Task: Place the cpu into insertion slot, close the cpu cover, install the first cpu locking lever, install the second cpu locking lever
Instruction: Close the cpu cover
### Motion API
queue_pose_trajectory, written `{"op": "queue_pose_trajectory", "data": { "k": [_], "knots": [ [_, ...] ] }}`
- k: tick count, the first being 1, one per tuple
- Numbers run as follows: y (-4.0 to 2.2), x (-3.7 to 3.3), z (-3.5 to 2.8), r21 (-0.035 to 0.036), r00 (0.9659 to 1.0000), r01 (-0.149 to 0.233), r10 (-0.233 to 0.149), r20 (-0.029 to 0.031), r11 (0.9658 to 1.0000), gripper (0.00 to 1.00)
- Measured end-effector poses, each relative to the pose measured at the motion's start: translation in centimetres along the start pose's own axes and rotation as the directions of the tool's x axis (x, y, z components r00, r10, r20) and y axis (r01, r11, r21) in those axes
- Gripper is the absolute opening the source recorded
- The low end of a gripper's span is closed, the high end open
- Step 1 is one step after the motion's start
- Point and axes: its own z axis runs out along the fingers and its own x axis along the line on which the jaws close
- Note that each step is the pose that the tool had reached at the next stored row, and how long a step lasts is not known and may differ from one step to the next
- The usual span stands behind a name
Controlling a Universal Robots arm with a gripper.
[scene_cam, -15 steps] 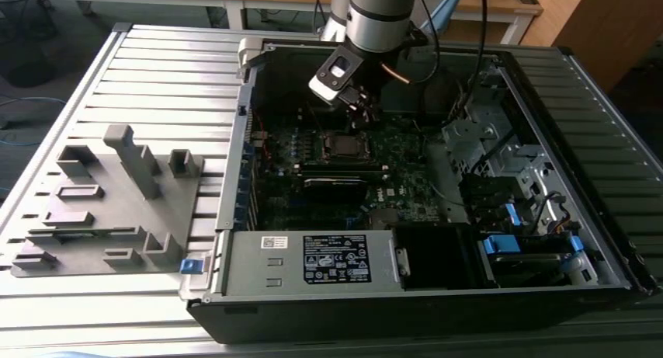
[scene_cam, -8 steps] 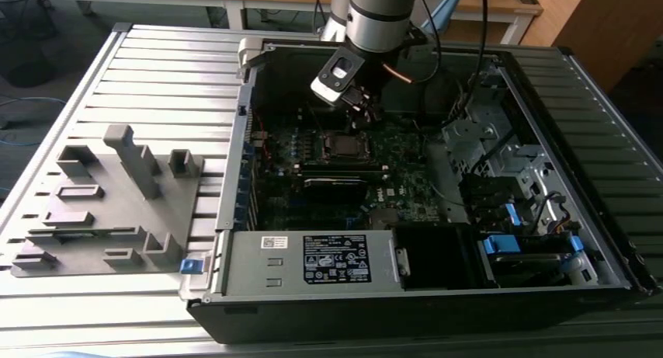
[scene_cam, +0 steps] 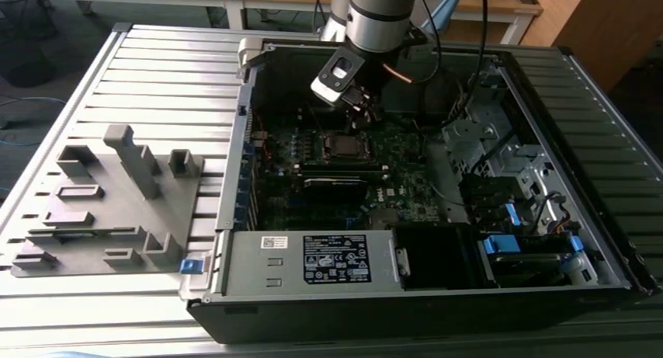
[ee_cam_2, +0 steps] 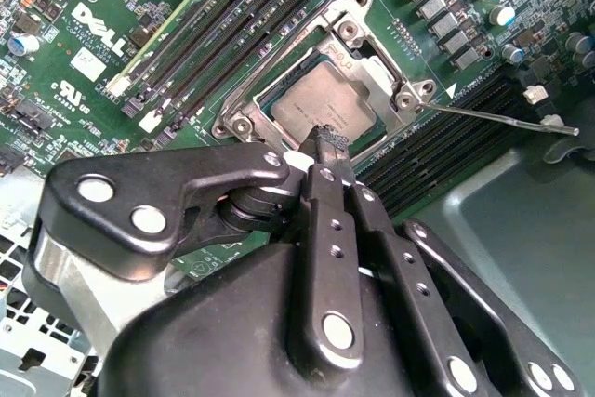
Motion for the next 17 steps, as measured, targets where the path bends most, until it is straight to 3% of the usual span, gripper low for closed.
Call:
{"op": "queue_pose_trajectory", "data": {
  "k": [13, 17],
  "knots": [
    [0.00, 0.00, 0.00, 0.0000, 1.0000, 0.002, -0.002, 0.0000, 1.0000, 0.11],
    [0.00, 0.00, 0.00, 0.0004, 0.9998, 0.020, -0.020, 0.0001, 0.9998, 0.11]
  ]
}}
